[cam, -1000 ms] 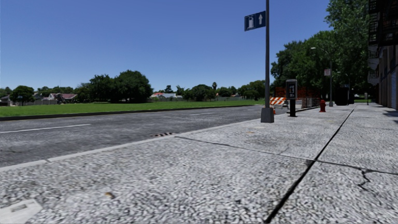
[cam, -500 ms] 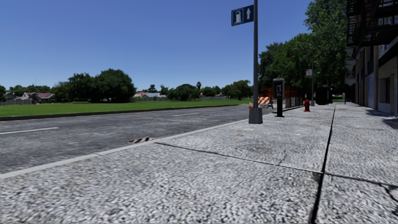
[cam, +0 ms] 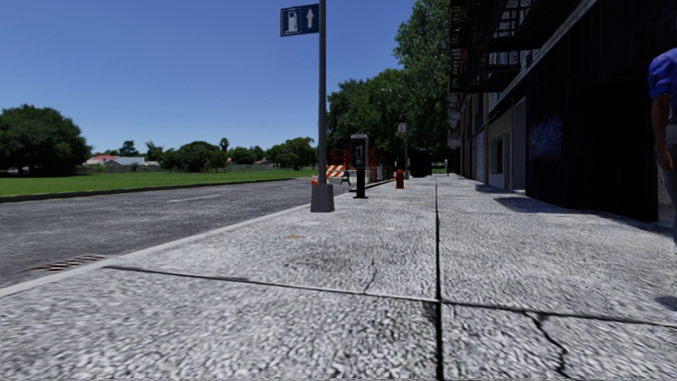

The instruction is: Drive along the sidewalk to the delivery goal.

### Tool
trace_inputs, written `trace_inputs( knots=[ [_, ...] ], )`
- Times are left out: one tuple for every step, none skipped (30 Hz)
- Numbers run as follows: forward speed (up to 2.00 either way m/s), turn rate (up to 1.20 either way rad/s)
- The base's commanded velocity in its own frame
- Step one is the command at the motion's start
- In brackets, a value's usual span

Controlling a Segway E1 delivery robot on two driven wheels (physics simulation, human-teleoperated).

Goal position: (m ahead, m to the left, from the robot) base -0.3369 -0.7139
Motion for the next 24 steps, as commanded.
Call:
trace_inputs(
  knots=[
    [0.00,0.00],
    [0.00,0.00],
    [0.00,0.00],
    [0.00,0.00],
    [0.00,0.00],
    [0.00,0.00],
    [0.00,0.00],
    [0.00,0.00],
    [0.00,0.00],
    [0.00,0.00],
    [0.00,0.00],
    [0.00,0.00],
    [0.00,0.00],
    [0.00,0.00],
    [0.00,0.00],
    [0.00,0.00],
    [0.00,0.00],
    [0.00,0.00],
    [0.00,0.00],
    [0.00,0.00],
    [0.00,0.00],
    [0.00,0.00],
    [0.00,0.00],
    [0.00,0.00]
  ],
)
